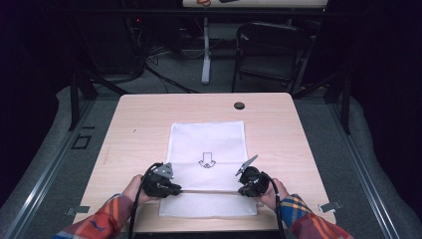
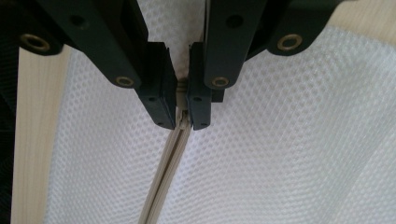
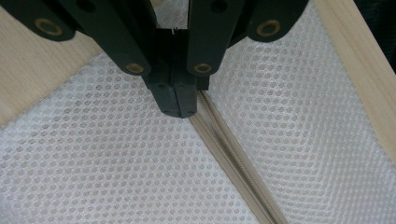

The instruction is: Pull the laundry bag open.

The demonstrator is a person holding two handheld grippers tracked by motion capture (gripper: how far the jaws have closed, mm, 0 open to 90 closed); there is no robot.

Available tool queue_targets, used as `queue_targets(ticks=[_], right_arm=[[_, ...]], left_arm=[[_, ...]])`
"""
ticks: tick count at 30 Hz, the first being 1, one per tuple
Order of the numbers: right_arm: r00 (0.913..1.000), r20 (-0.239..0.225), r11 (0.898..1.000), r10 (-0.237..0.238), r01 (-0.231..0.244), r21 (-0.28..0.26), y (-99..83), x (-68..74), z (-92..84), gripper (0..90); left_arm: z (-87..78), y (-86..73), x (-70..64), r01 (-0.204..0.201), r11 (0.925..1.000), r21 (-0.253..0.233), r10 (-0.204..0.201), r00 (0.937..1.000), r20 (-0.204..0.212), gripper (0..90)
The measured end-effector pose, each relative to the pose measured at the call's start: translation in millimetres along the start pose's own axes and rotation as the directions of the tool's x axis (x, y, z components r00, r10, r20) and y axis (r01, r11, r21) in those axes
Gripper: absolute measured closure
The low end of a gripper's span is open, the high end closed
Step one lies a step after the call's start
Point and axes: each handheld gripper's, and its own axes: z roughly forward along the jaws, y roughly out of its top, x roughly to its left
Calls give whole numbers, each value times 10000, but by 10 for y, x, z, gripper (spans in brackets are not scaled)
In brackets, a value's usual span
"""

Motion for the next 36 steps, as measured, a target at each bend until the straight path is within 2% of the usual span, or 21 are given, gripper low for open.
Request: queue_targets(ticks=[2, 5, 8, 11, 12, 14, 16, 19, 22, 23, 25, 28, 29, 30, 32, 33, 34, 36], right_arm=[[10000, 22, 10000, -8, 7, 21, 1, -2, -2, 900], [10000, 4, 10000, -29, 29, 68, 7, -3, -2, 900], [10000, -58, 9999, -63, 64, 142, 11, -11, -5, 900], [10000, -68, 9999, -59, 59, 120, 9, -12, -4, 900], [9999, -80, 9999, -62, 63, 107, 7, -14, -4, 900], [10000, -91, 10000, -22, 23, 20, 3, -15, 0, 900], [9998, -174, 10000, -30, 29, -74, -2, -22, 4, 900], [9989, -341, 9994, -332, 329, -100, -9, -48, -1, 900], [9975, -312, 9979, -630, 624, -201, -5, -32, 6, 890], [9964, -330, 9966, -778, 769, -282, 1, -18, 2, 838], [9933, -515, 9938, -1032, 1009, -463, 24, -4, -44, 737], [9936, -362, 9888, -1067, 1022, -1083, 41, 28, -154, 611], [9928, -256, 9878, -1167, 1134, -1066, 48, 27, -205, 533], [9943, -182, 9869, -1054, 1023, -1246, 43, 30, -240, 461], [9963, 49, 9875, -854, 853, -1329, 26, 19, -305, 293], [9964, 133, 9875, -836, 847, -1330, 10, 3, -349, 229], [9970, 307, 9876, -714, 749, -1378, -14, -13, -388, 169], [9979, 522, 9870, -374, 450, -1542, -81, -55, -456, 115]], left_arm=[[-57, -119, 50, 413, 9991, -104, -414, 9990, -178, 820], [-149, -263, 101, 781, 9966, -248, -788, 9966, -261, 820], [-217, -315, 115, 886, 9958, -225, -897, 9945, -540, 820], [-265, -397, 131, 1137, 9931, -302, -1153, 9915, -596, 819], [-275, -409, 125, 1231, 9916, -396, -1253, 9904, -576, 819], [-286, -424, 105, 1223, 9924, -166, -1231, 9901, -668, 819], [-286, -431, 97, 1318, 9911, -194, -1327, 9895, -573, 818], [-285, -411, 73, 1400, 9901, -65, -1401, 9882, -620, 817], [-286, -404, 82, 1552, 9879, 59, -1545, 9858, -653, 810], [-291, -391, 83, 1649, 9862, 120, -1637, 9840, -701, 798], [-314, -369, 87, 1767, 9842, 72, -1759, 9822, -657, 661], [-379, -338, 77, 1943, 9809, -63, -1941, 9769, -890, 490], [-400, -327, 74, 2067, 9784, -78, -2064, 9736, -974, 424], [-427, -316, 67, 2122, 9772, -125, -2123, 9715, -1051, 373], [-486, -288, 43, 2356, 9715, -246, -2366, 9611, -1427, 295], [-521, -276, 32, 2420, 9696, -357, -2446, 9574, -1535, 245], [-557, -265, 25, 2562, 9656, -436, -2599, 9507, -1690, 221], [-622, -261, 2, 2871, 9561, -583, -2929, 9361, -1949, 155]])
